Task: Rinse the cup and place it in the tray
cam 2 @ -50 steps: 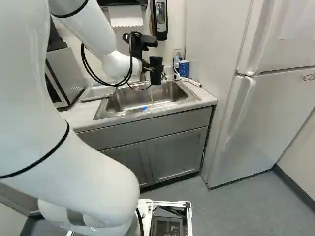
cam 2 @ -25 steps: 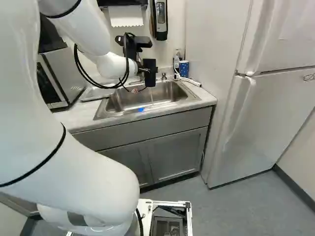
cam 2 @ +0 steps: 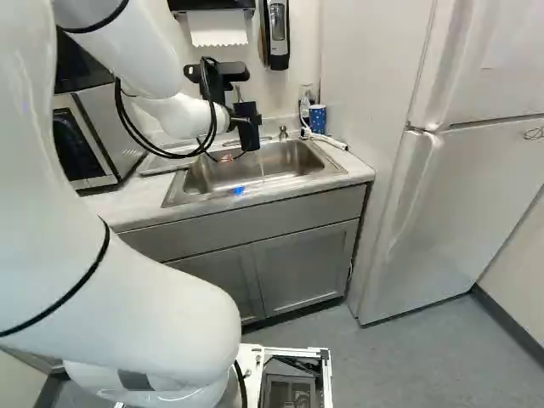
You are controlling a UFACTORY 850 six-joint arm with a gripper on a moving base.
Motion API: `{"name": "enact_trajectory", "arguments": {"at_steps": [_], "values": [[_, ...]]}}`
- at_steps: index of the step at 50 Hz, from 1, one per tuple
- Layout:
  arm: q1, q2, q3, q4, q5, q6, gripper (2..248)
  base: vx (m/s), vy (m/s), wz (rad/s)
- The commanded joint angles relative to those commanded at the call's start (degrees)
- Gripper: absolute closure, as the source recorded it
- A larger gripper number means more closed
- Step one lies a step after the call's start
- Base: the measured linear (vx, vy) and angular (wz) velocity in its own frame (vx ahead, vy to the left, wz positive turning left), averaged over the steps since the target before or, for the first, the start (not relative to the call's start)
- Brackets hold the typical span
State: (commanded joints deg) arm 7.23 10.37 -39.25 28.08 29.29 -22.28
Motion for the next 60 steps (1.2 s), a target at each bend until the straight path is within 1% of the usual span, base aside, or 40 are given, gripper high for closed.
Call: {"name": "enact_trajectory", "arguments": {"at_steps": [14, 33, 38, 44, 60], "values": [[1.08, -0.33, 0.18, -2.86, 0.00, 0.00, 125, 0.000, 0.000, 0.000], [1.09, -1.91, 1.01, -3.24, 0.76, 0.00, 125, 0.000, 0.000, 0.000], [1.09, -2.37, 1.21, -3.77, 1.23, 0.00, 125, 0.000, 0.000, 0.000], [1.10, -2.94, 1.45, -5.29, 1.78, 0.00, 125, 0.000, 0.000, 0.000], [0.92, -4.48, 2.04, -10.77, 2.88, 0.00, 125, 0.000, 0.000, 0.000]]}}
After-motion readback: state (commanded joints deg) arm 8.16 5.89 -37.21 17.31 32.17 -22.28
